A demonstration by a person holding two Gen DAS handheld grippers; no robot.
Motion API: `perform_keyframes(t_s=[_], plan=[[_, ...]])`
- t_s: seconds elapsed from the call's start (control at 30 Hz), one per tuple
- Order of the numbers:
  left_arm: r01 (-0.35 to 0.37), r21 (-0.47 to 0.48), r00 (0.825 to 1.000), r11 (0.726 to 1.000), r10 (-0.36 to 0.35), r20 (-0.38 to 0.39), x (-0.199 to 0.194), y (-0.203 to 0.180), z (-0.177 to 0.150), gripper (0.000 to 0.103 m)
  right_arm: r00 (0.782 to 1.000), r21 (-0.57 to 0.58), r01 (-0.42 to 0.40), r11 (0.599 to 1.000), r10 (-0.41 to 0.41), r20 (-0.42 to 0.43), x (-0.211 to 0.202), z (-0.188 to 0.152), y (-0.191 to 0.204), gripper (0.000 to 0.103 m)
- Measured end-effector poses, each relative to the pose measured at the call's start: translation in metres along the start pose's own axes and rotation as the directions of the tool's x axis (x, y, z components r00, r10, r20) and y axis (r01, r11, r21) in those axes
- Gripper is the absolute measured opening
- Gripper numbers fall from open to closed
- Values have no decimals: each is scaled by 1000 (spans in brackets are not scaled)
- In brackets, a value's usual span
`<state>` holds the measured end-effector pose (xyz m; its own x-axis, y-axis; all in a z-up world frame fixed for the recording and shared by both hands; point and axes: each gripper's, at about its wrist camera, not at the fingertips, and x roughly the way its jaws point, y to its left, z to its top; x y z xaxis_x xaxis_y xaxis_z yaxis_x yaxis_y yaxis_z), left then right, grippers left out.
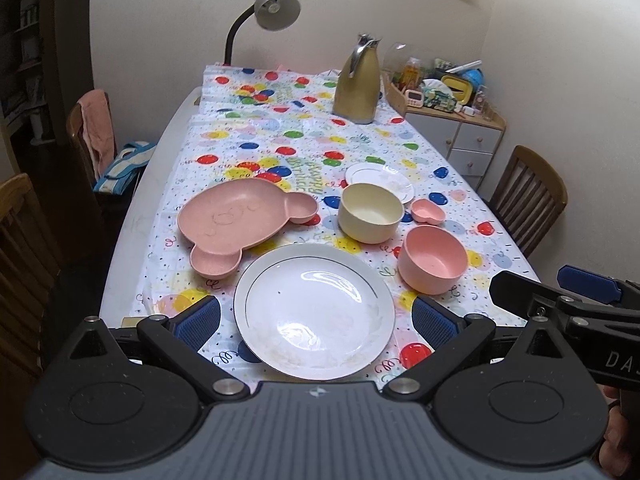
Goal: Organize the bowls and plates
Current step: 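Move the left gripper toward the rim of the large white plate, then close the left gripper on the rim of the large white plate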
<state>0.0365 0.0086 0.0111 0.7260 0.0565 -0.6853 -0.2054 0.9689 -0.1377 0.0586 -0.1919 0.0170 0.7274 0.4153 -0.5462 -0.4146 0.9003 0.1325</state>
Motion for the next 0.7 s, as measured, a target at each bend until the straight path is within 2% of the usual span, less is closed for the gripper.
perform_keyframes(t_s=[0.13,0.4,0.57,0.7], plan=[[-10,-29,1000,1000,10,-26,16,5,2,103,999,-8,-22,1000,22,-25,16,3,-4,98],[-89,-98,992,991,80,-96,63,28,2,103,994,-44,-55,998,50,-94,64,7,-16,98],[-144,-124,982,982,127,-138,92,45,-3,103,987,-64,-41,997,30,-157,102,1,-26,96],[-158,-136,978,978,136,-161,109,51,-4,103,979,-67,-34,997,20,-204,129,-3,-36,95]])
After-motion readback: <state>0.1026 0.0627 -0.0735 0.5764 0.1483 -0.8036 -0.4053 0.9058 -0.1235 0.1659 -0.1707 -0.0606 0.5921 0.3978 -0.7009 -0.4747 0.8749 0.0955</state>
